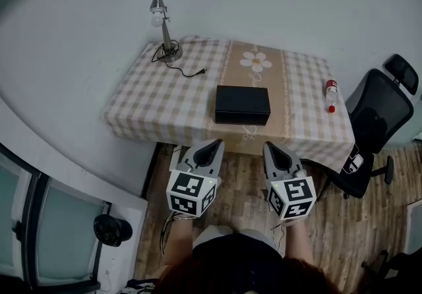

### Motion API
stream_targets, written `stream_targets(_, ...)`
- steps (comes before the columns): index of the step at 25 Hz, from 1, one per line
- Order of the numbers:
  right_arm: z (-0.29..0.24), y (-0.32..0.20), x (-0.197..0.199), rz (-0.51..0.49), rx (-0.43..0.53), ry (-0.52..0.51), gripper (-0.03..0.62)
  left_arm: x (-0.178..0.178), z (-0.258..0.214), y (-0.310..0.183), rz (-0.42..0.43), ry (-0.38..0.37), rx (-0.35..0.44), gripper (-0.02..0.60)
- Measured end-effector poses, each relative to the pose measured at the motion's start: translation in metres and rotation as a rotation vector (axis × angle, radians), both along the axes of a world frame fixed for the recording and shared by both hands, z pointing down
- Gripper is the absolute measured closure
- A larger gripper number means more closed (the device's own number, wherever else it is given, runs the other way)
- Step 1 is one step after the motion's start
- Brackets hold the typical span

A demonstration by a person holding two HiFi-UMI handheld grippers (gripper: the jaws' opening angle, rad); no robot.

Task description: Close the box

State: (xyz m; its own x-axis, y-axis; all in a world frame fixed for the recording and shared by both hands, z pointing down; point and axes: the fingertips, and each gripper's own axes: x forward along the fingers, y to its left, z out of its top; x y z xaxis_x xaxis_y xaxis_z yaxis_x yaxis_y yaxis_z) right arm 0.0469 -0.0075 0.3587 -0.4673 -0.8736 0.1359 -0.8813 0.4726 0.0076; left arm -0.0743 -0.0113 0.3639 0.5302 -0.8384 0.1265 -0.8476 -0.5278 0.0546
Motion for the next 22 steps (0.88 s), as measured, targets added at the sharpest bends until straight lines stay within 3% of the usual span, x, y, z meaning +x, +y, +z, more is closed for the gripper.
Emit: stream_targets(22, -0.021, 0.063, 0.02, -0.049, 0.064, -0.018, 0.579, 0.031, -0.02, 0.067, -0.051, -0.002, 0.043, 0.555)
